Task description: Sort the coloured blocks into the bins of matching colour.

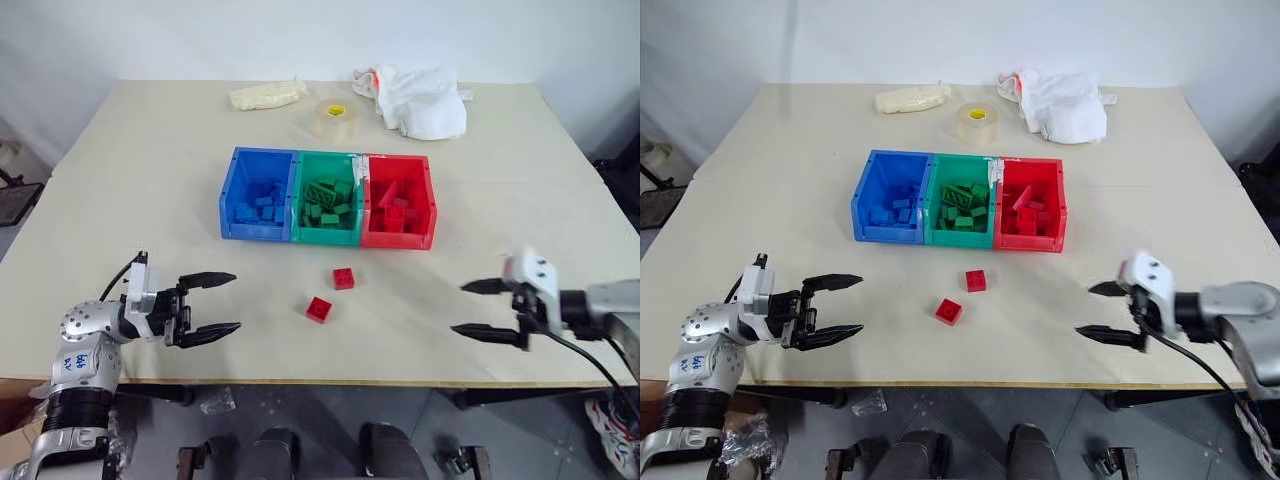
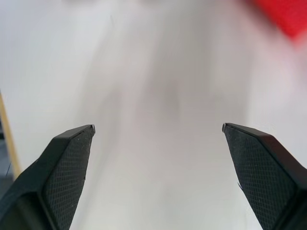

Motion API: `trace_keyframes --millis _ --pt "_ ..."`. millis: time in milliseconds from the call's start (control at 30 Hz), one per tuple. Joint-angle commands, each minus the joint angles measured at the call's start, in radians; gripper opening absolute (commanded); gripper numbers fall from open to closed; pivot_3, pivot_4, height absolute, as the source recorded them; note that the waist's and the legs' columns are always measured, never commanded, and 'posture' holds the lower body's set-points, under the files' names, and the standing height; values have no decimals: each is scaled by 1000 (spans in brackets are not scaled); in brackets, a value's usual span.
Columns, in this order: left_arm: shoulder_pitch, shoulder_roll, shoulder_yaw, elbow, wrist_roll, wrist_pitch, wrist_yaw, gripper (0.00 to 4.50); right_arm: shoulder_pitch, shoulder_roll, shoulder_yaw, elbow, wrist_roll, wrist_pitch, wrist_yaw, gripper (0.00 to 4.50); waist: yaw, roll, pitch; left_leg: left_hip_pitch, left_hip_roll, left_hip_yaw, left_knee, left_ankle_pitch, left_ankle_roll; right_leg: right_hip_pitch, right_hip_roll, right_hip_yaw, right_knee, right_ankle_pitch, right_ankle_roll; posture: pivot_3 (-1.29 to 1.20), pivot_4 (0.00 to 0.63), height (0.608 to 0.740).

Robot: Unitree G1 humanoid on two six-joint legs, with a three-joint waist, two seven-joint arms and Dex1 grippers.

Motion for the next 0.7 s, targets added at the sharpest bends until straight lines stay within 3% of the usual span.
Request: trace_keyframes --millis 33,233,400,700 --pt "-18 12 16 8 3 -23 -15 4500 27 -16 -50 13 9 -35 10 4463 -1 0 0 0 0 0 0 0 0 0 0 0 0 0 0 0 150 740" --pt "-27 15 15 8 6 -22 -10 4500 -78 66 44 -34 13 -16 -33 4463 -3 0 0 0 0 0 0 0 0 0 0 0 0 0 0 0 150 740" --pt "-19 3 7 -36 6 -12 11 4500 -250 220 193 -2 -10 -4 -54 4463 -2 0 0 0 0 -1 0 0 0 -1 0 0 0 0 0 0 150 740" --pt "45 -16 2 -166 -11 18 57 4500 -509 455 416 367 -165 -216 16 4463 -4 0 0 0 -1 -3 0 0 0 -1 0 0 1 0 0 0 150 740"
